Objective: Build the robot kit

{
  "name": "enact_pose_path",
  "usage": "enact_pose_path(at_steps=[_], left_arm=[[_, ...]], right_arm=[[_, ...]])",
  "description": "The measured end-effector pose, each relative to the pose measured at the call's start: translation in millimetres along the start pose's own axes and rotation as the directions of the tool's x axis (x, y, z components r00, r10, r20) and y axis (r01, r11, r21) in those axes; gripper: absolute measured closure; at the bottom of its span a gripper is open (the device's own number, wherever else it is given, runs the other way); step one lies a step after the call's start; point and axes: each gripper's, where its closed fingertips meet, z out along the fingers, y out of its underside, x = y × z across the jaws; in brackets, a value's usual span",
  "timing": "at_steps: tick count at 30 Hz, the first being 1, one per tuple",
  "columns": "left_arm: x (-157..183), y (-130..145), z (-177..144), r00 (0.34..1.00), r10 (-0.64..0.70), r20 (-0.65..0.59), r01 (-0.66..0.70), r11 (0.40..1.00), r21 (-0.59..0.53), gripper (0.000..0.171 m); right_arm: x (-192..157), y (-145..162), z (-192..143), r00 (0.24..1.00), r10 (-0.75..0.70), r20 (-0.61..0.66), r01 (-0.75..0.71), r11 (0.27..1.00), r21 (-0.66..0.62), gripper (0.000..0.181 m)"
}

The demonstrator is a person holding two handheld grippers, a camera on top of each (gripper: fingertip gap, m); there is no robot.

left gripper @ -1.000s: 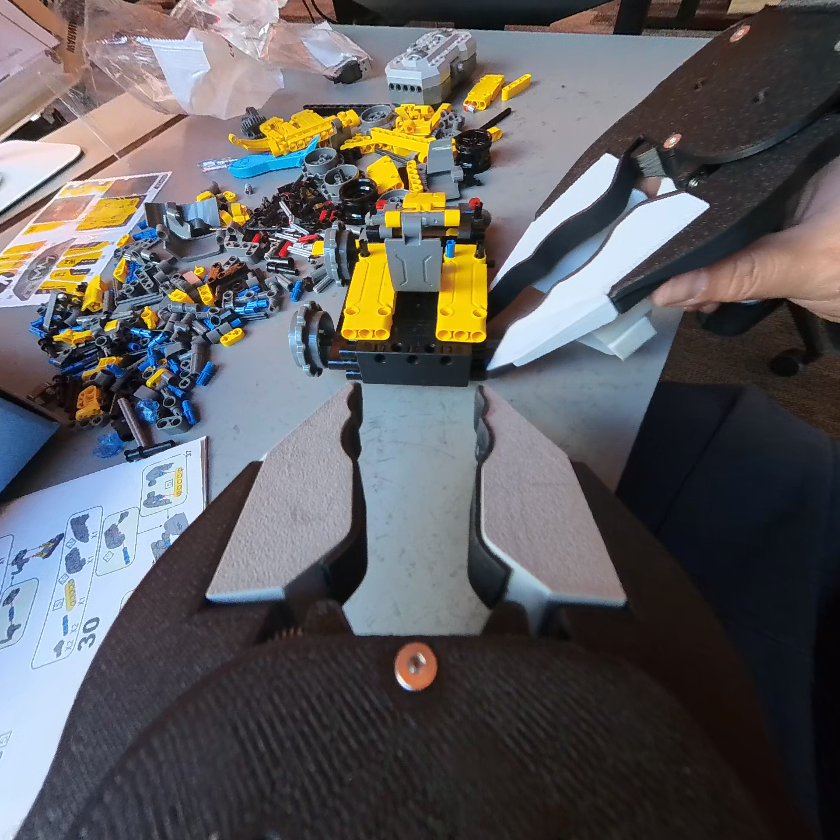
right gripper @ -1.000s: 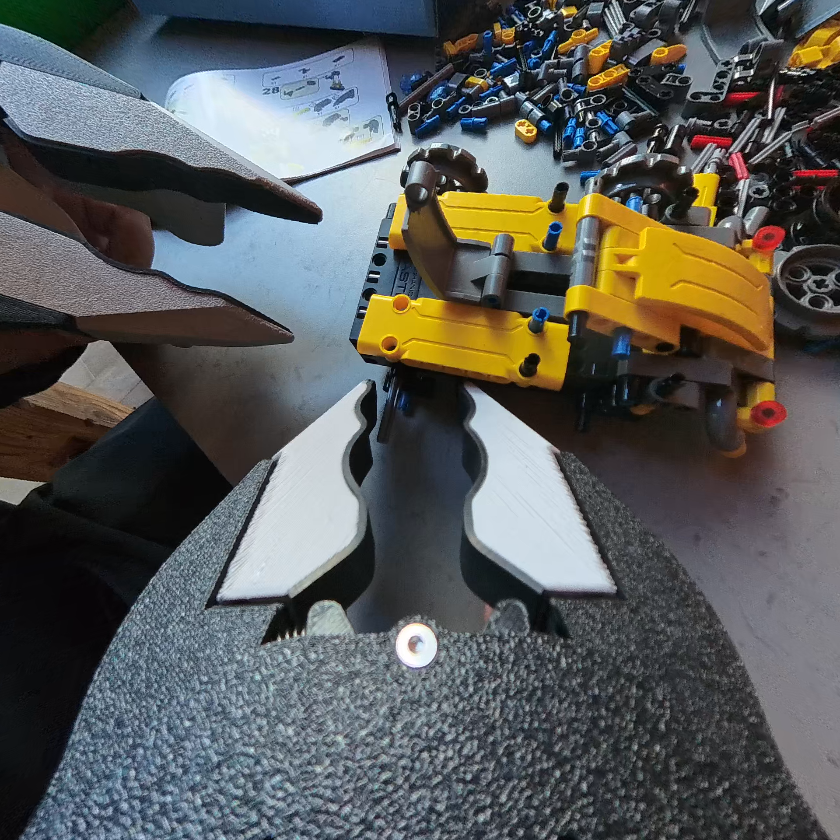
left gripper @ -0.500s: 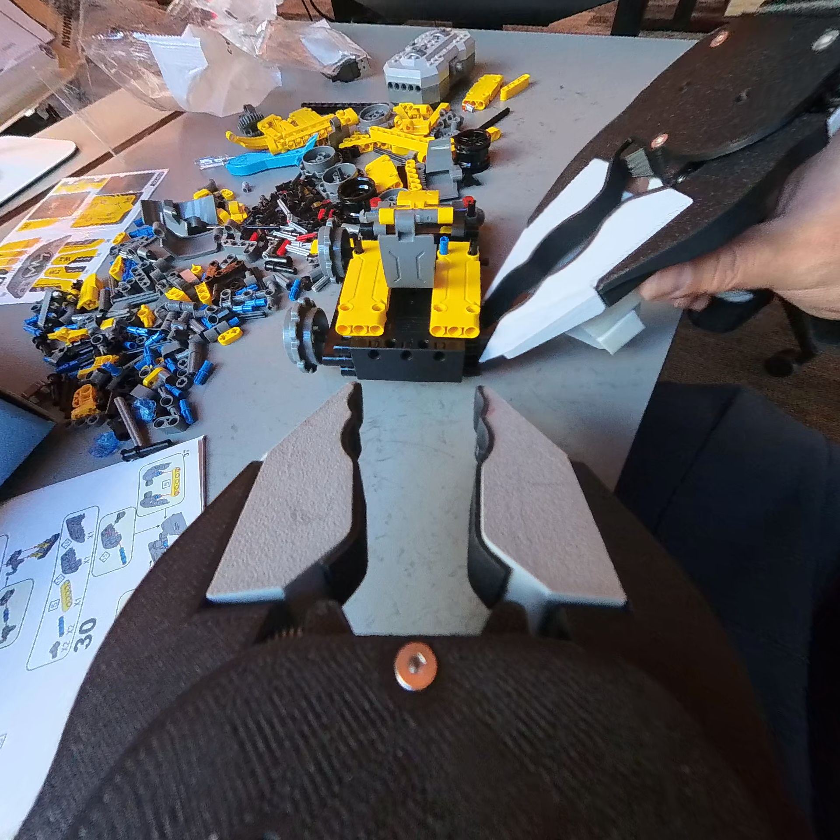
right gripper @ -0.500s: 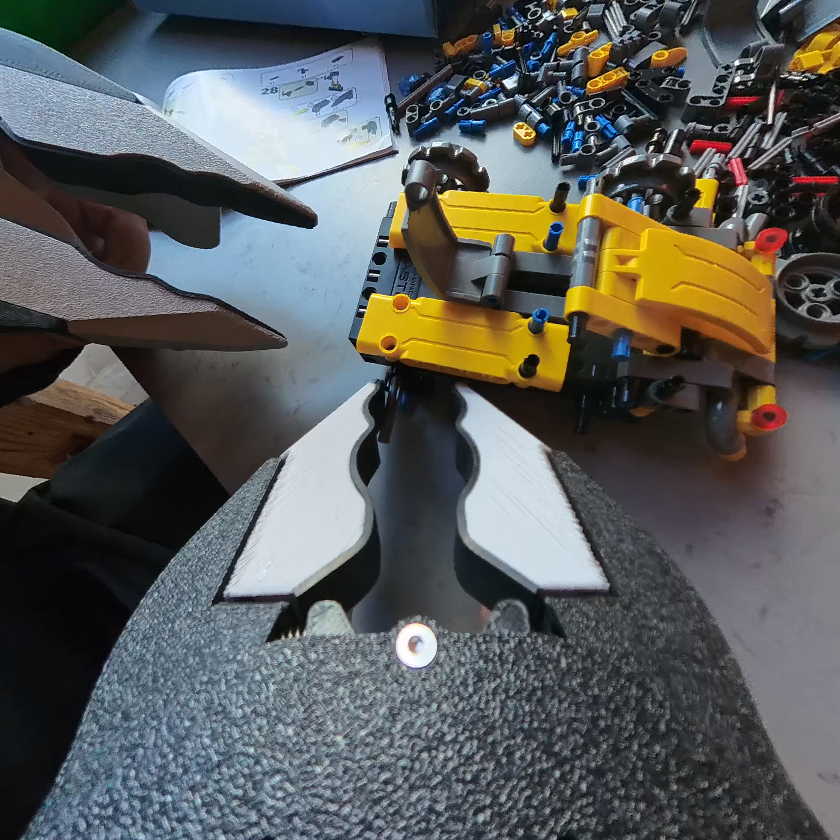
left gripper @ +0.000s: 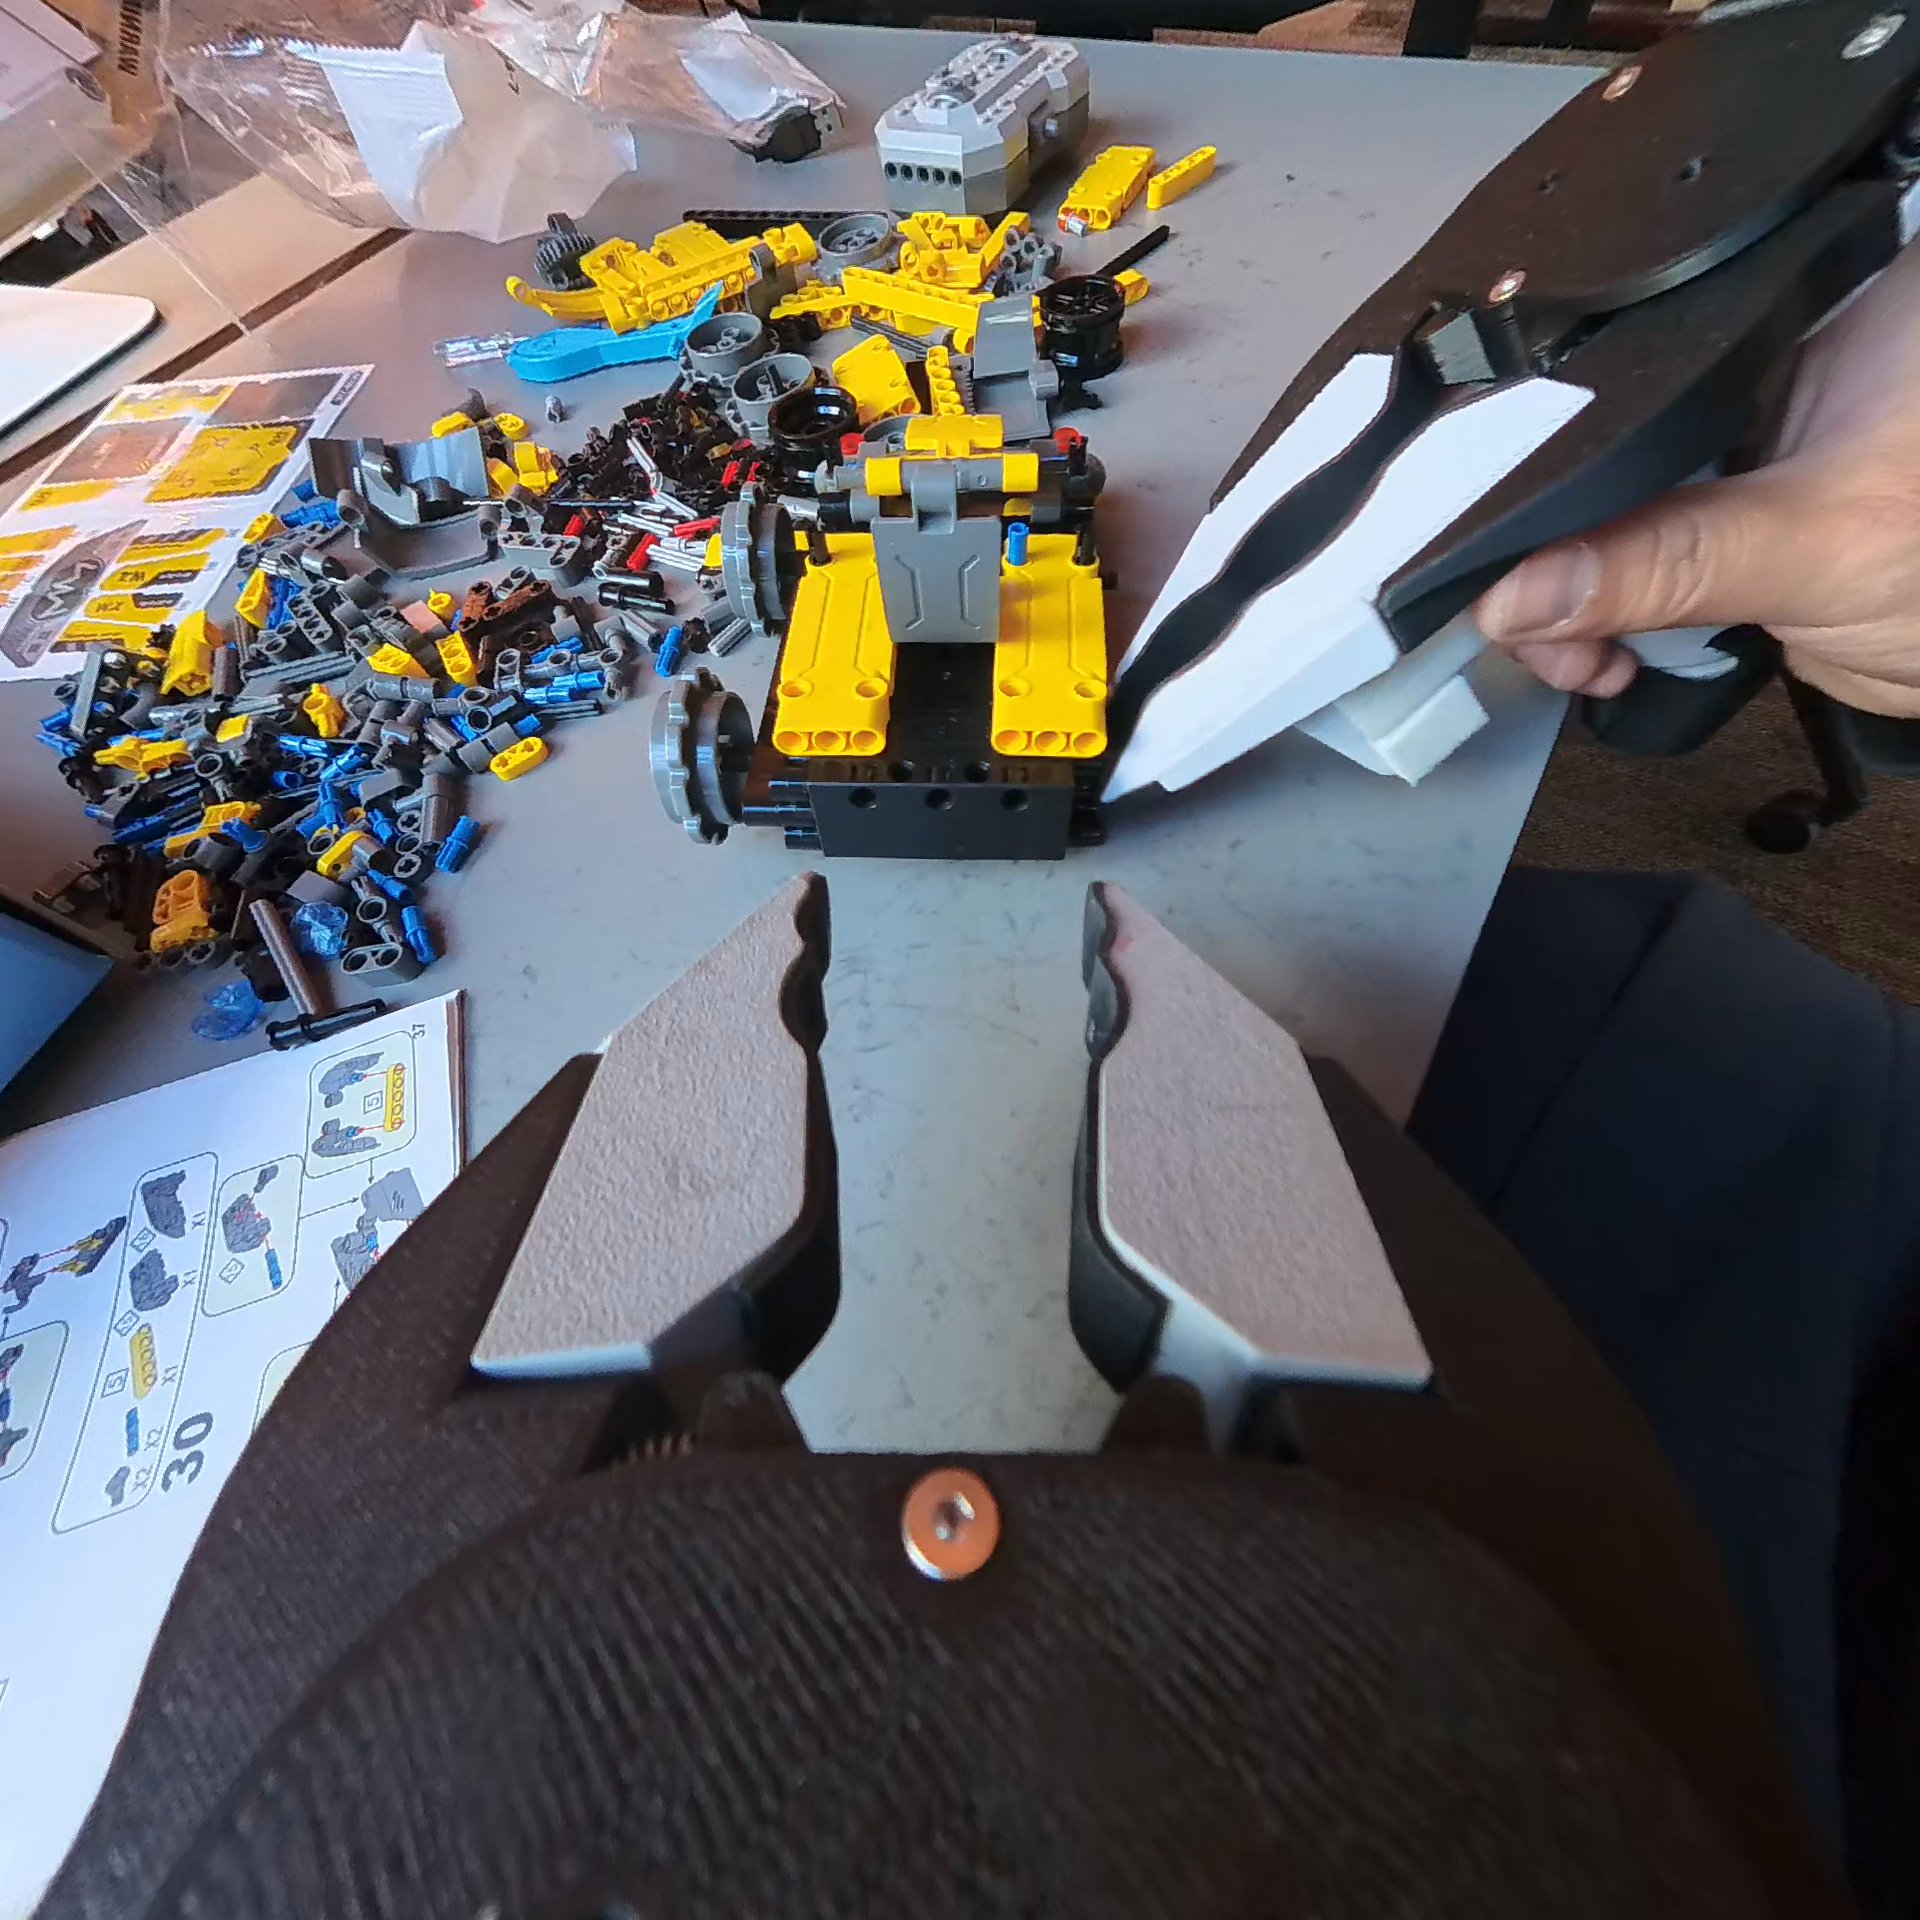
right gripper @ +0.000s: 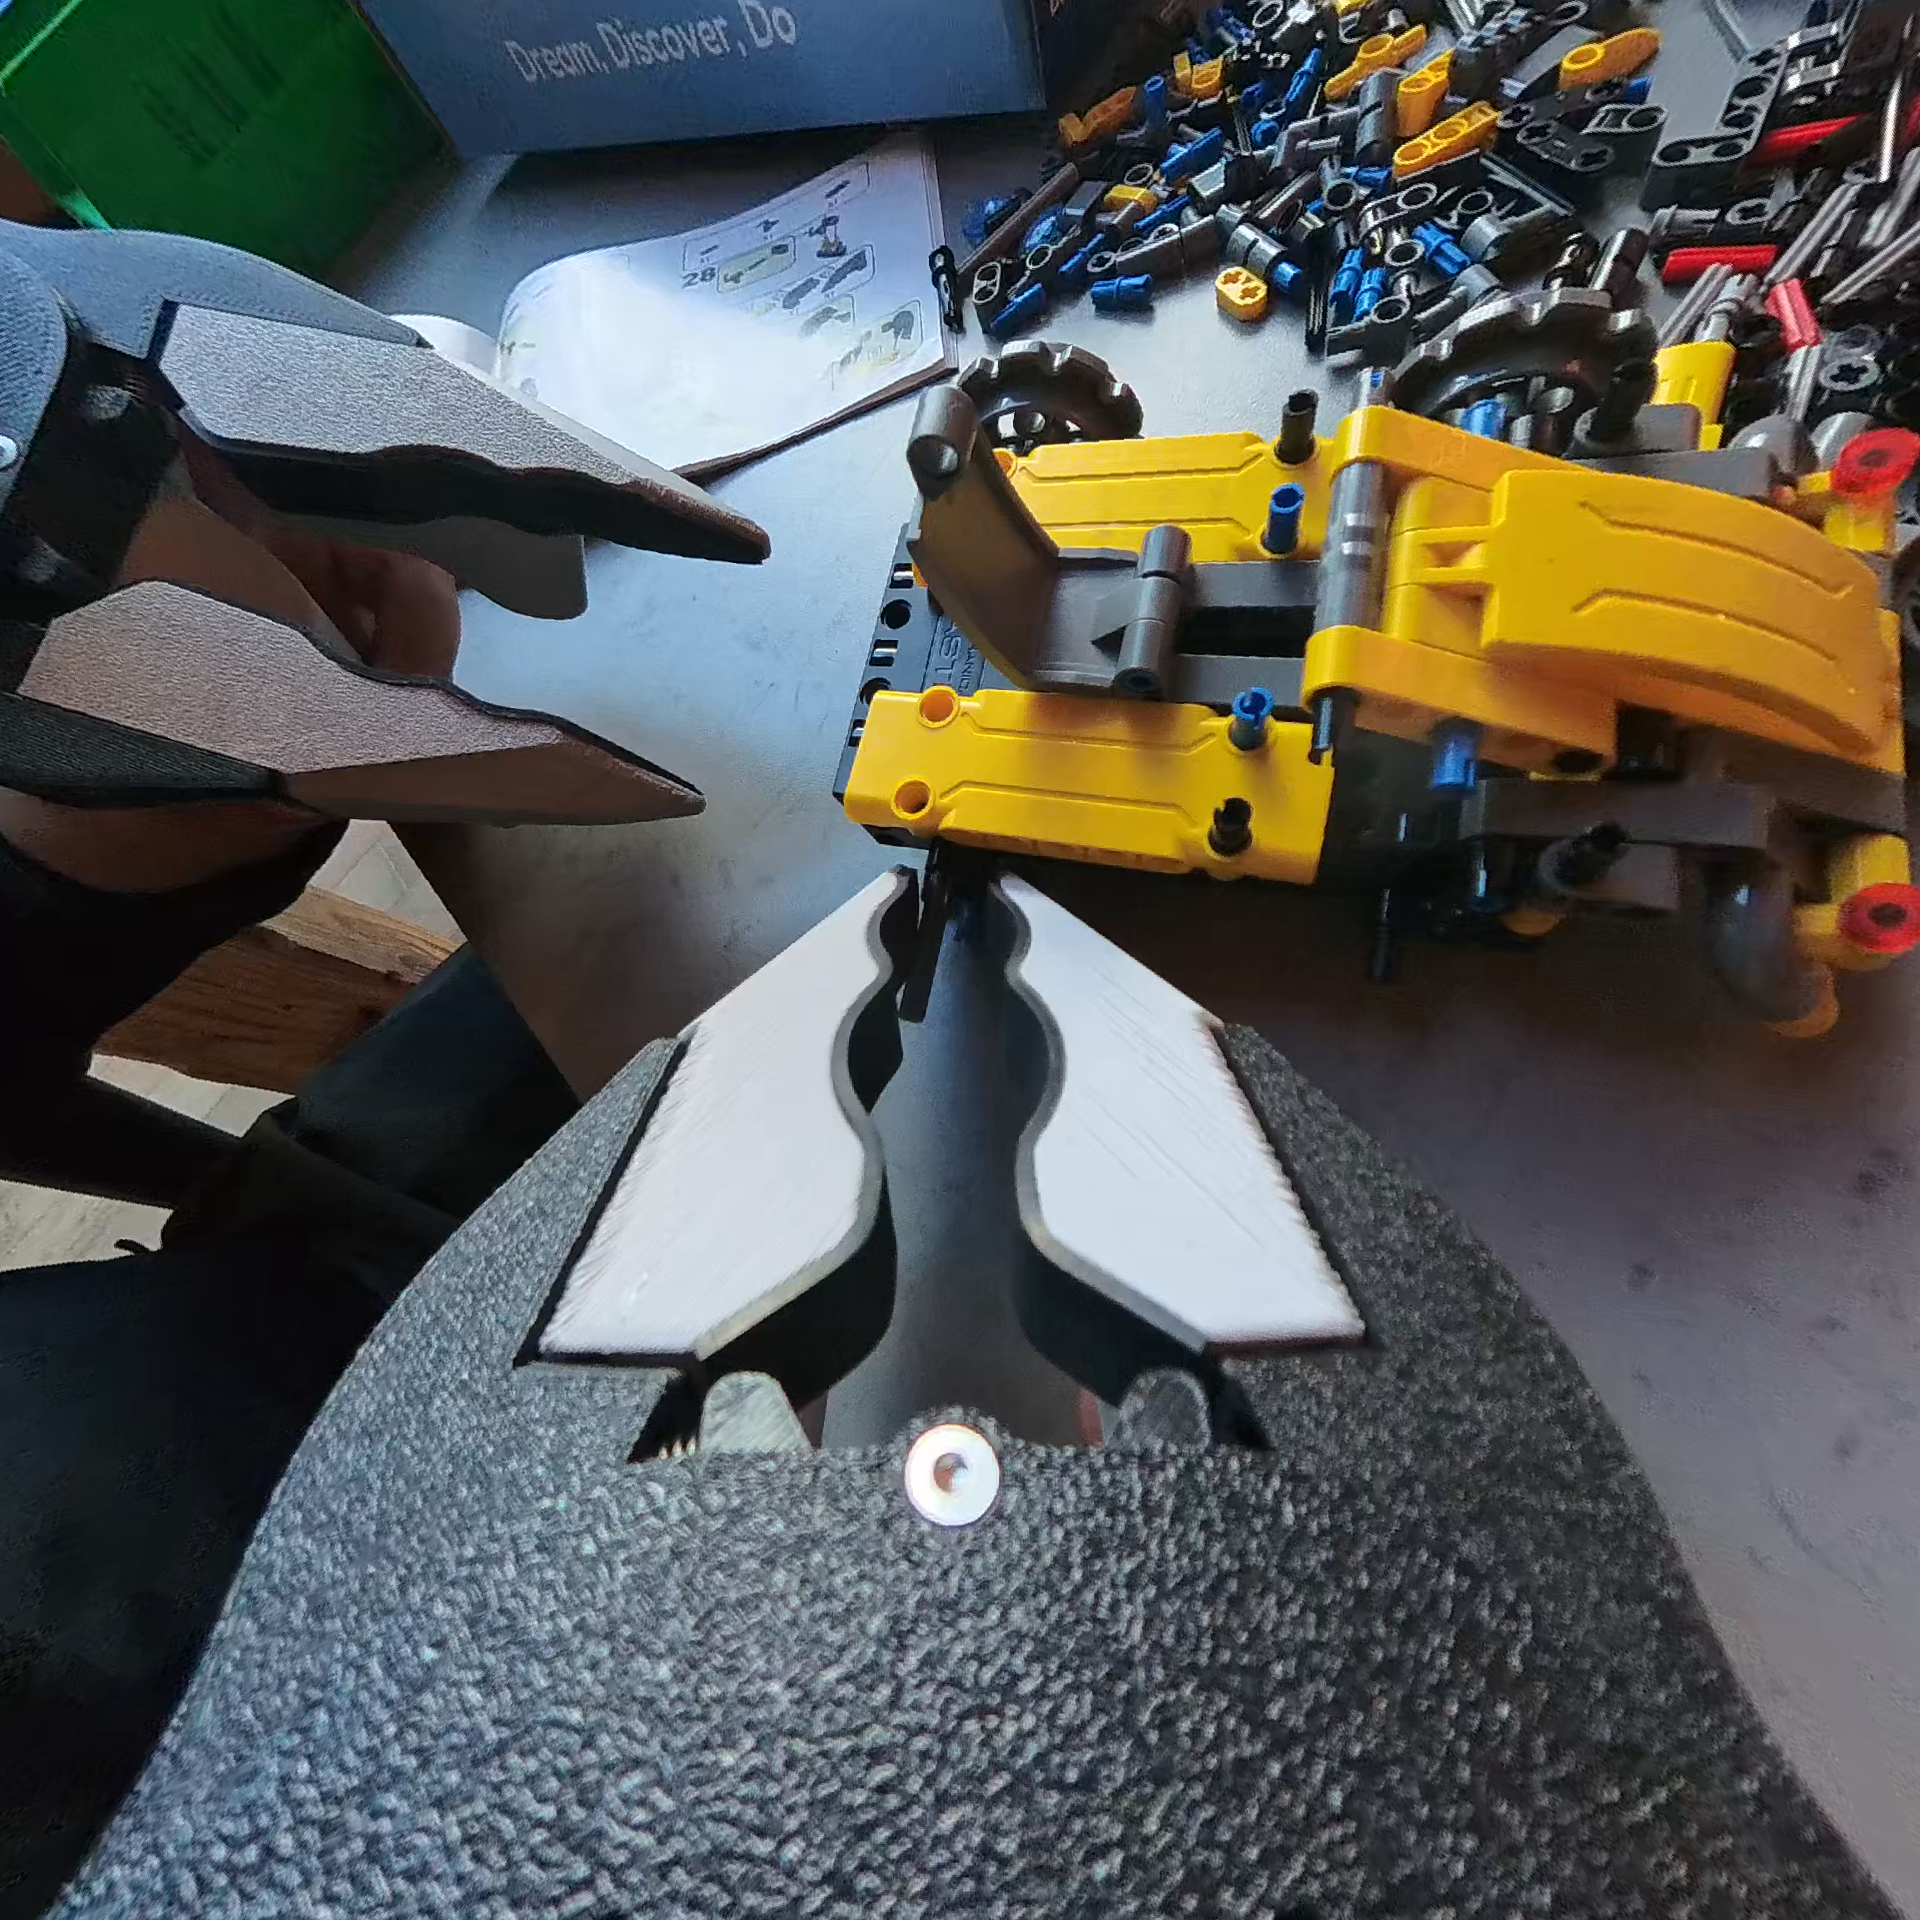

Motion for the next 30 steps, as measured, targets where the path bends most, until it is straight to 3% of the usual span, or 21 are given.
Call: enact_pose_path(at_steps=[15,22,30], left_arm=[[-0.4,0.4,0.2,1.0,-0.01,-0.005,0.01,1.0,-0.002,0.126],[-5.0,-2.2,-2.2,0.997,-0.075,-0.024,0.075,0.997,0.022,0.126],[-8.4,1.0,0.6,0.985,-0.159,-0.065,0.159,0.987,-0.006,0.122]], right_arm=[[-0.8,-1.8,-2.9,1.0,-0.009,-0.012,0.009,0.999,0.035,0.16],[1.3,-3.6,-7.2,0.999,-0.011,-0.038,0.013,0.998,0.057,0.147],[7.3,0.9,-2.3,0.993,-0.07,-0.098,0.07,0.998,-0.003,0.147]])
